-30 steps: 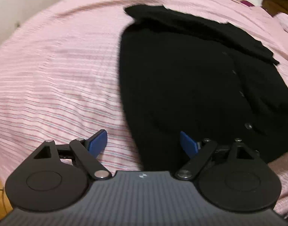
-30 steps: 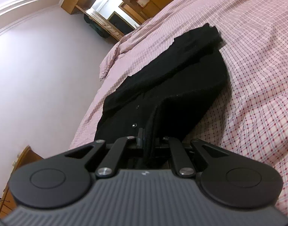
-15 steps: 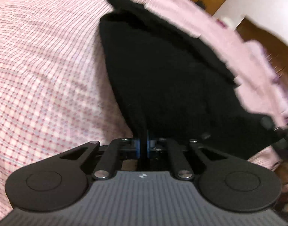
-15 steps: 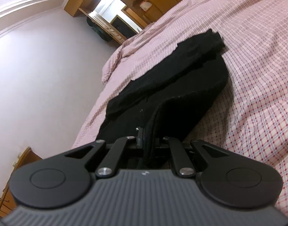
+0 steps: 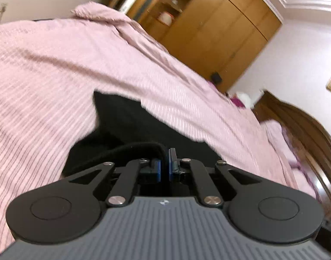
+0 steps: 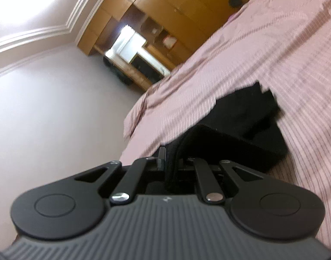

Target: Fold small clothes

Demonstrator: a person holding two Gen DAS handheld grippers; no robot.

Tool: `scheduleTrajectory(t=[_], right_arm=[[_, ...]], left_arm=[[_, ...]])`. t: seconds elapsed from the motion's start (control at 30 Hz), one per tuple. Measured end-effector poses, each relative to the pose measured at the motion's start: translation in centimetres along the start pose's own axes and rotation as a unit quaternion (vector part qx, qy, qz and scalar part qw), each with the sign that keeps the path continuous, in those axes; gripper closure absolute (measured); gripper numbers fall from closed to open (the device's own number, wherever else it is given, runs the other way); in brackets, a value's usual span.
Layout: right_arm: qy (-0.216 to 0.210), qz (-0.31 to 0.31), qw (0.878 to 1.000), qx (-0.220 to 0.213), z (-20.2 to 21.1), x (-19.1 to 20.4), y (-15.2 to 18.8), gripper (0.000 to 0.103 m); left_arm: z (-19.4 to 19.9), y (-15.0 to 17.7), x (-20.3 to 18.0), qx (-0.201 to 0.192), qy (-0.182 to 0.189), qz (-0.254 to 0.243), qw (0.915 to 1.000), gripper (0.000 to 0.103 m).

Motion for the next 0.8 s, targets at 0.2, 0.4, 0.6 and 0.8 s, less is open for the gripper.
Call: scheduleTrajectory(t=[0.2,0.4,0.6,0.8], right_arm=[[0.014,0.035,0.998,-0.041,-4.6,1.1,-3.6,0.094],[0.045,0.044,0.997,-0.049,-11.6,-0.4,-5.8,0.094],[0.101,0.072,0.992,-0.028,-18.8,-3.7,-6.1,0.094],[0.171,0.130,0.976,0.021,-24.4,-7.4,-3.5,0.091]], left_arm=[[-5.4,-4.8,-3.2,-0.039,-0.014,-0.013,0.9991,0.096],[-12.7,-7.5,-3.5,-0.046,-0.046,-0.034,0.9973,0.096],[-20.6,-7.0,-1.0,-0.001,-0.098,-0.058,0.9935,0.096],[-26.6,-4.5,1.9,0.050,-0.143,-0.095,0.9839,0.095]])
Point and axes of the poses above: each gripper's, at about its wrist camera, not at the fingertips, and z roughly against the way its jaws point, x to its left, y to its underside, the point moved 1 cm from there along -z, roughly the way its jaws point, and after that the axes turned 5 degrees about -x, right-handed, at the moved point
